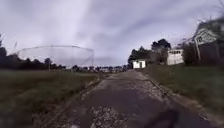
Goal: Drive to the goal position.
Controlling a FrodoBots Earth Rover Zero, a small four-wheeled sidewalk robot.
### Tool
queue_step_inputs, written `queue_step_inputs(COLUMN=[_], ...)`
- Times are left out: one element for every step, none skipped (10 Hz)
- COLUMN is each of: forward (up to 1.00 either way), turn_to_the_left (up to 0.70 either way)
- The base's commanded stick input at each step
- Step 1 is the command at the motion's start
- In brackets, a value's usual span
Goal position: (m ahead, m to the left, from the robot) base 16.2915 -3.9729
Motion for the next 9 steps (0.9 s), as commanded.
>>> queue_step_inputs(forward=[0.7,0.7,0.7,0.7,0.7,0.7,0.7,0.7,0.7], turn_to_the_left=[-0.31,-0.28,-0.2,-0.09,0.0,0.0,0.0,0.0,0.0])
